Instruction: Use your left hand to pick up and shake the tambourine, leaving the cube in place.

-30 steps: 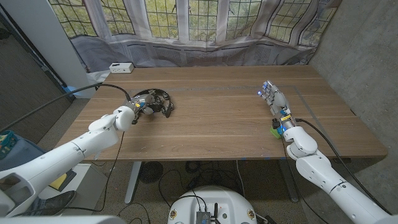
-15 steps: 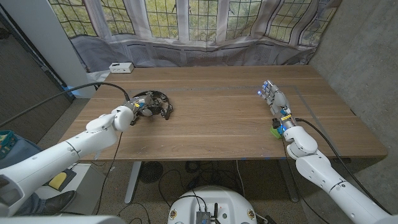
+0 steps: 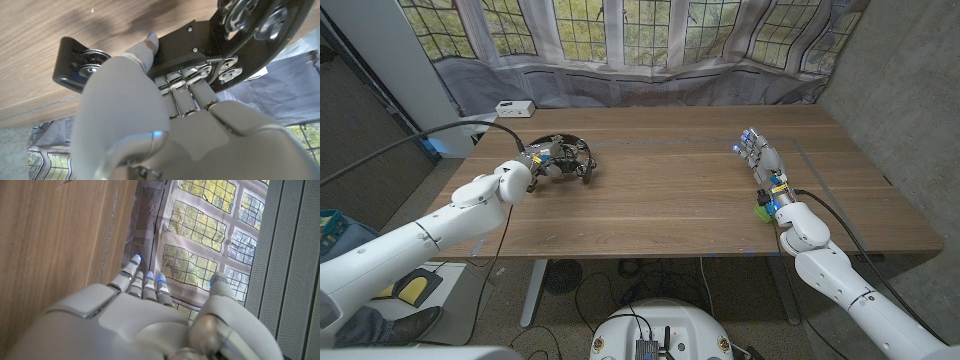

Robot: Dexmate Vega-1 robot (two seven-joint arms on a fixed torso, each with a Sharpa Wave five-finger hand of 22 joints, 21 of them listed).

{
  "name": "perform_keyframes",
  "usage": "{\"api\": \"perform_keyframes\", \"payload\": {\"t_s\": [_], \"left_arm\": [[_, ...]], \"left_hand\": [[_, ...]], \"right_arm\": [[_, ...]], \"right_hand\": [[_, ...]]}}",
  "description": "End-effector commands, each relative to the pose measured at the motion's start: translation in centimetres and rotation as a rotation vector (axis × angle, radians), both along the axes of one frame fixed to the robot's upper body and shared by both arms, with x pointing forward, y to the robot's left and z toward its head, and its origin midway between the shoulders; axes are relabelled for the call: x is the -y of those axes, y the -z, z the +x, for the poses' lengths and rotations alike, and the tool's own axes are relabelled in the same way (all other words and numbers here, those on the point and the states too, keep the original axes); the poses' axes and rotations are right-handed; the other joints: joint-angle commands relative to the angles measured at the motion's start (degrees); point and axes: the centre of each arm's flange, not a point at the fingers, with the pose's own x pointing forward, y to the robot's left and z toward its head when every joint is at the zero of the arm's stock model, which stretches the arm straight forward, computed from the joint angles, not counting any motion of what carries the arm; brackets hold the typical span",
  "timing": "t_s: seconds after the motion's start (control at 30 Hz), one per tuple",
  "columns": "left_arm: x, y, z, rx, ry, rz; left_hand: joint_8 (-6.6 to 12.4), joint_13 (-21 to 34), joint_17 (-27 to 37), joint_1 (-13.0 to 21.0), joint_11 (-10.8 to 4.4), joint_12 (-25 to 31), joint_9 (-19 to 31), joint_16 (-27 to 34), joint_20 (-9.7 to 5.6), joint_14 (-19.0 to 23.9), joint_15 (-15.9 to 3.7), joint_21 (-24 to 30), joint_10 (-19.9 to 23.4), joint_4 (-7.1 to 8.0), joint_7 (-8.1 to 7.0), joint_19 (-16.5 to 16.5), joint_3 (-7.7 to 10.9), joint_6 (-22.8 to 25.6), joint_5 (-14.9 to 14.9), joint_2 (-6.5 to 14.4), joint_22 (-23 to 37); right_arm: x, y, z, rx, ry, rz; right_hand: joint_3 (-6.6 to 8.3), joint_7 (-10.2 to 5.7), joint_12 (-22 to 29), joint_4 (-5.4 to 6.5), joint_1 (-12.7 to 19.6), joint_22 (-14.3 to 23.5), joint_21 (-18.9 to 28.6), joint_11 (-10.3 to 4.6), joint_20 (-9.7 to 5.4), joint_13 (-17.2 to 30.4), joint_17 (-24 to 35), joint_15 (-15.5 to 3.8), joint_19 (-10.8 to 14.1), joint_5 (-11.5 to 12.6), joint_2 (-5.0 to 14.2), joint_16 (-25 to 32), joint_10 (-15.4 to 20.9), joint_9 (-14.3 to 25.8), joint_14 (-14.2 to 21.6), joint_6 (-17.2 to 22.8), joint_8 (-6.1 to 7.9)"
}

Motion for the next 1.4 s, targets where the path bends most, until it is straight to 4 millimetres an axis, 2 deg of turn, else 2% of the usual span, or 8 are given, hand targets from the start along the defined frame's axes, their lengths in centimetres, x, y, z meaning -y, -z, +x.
{"api": "perform_keyframes", "payload": {"t_s": [0.03,0.37,0.77,1.0,1.2,1.4], "left_arm": [[1.4,-2.3,-2.6,0.050,-0.019,0.041],[2.7,-4.2,-5.1,0.122,0.065,0.033],[3.5,-5.6,-7.2,0.213,0.153,0.006],[4.8,-6.2,-8.8,0.304,0.183,0.016],[5.3,-6.5,-9.4,0.369,0.224,-0.014],[6.1,-6.5,-9.2,0.421,0.264,-0.068]], "left_hand": [[-0.17,0.3,0.1,1.2,-0.86,0.1,0.2,-0.2,0.18,4.0,-4.29,0.4,1.2,1.39,0.83,3.2,2.05,1.6,0.5,2.4,0.2],[-0.36,0.8,0.1,0.9,-0.89,0.1,0.2,-0.4,0.05,4.1,-4.56,0.4,1.2,1.48,0.41,3.1,2.18,1.7,0.4,2.4,0.2],[-0.60,1.3,0.2,0.6,-0.95,0.1,0.3,-0.6,0.08,4.2,-4.55,0.5,1.3,1.50,0.34,3.1,2.33,1.7,0.4,2.4,0.2],[-0.68,1.5,0.1,0.4,-1.20,0.1,0.4,-0.7,0.14,4.3,-4.61,0.5,1.3,1.48,0.27,2.9,2.40,1.8,0.4,2.3,0.2],[-0.80,1.7,0.1,0.2,-1.09,0.1,0.4,-0.8,0.13,4.3,-4.72,0.5,1.4,1.54,0.20,2.8,2.47,1.8,0.4,2.4,0.2],[-0.90,1.9,0.1,0.0,-1.27,0.1,0.4,-0.8,0.16,4.4,-4.65,0.5,1.4,1.57,0.03,2.8,2.50,1.8,0.4,2.3,0.2]], "right_arm": [[0.1,-0.2,-0.5,0.016,0.022,-0.013],[0.3,-0.5,-1.0,0.021,0.026,-0.024],[0.3,-0.3,-1.5,0.022,0.018,-0.025],[0.2,-0.1,-1.5,0.024,0.019,-0.025],[0.2,-0.1,-1.6,0.024,0.019,-0.021],[0.2,-0.2,-1.7,0.028,0.021,-0.020]], "right_hand": [[0.19,0.09,0.0,0.28,0.4,0.1,-0.2,-0.03,-0.12,0.1,0.1,0.03,0.5,0.1,-0.03,-0.1,0.4,0.3,0.4,0.3,0.21],[0.14,-0.15,0.1,0.30,0.4,0.1,-0.1,-0.12,-0.17,0.1,0.2,-0.03,0.7,0.1,-0.06,0.0,0.7,0.3,0.7,0.5,0.27],[0.00,-0.14,0.1,0.38,0.2,0.1,-0.1,0.02,-0.17,0.1,0.2,-0.03,0.8,0.1,-0.15,0.0,0.8,0.3,0.8,0.7,0.30],[-0.06,-0.11,0.0,0.43,0.1,0.1,-0.1,0.08,-0.16,0.1,0.3,-0.01,0.8,0.1,-0.18,0.0,0.8,0.3,0.8,0.7,0.29],[-0.09,-0.10,0.0,0.44,0.1,0.1,-0.1,0.06,-0.15,0.1,0.3,-0.05,0.9,0.1,-0.19,-0.1,0.9,0.3,0.8,0.7,0.27],[-0.10,-0.12,0.0,0.45,0.1,0.1,-0.2,0.05,-0.18,0.1,0.3,0.00,0.9,0.1,-0.16,-0.1,0.9,0.3,0.8,0.7,0.26]]}}
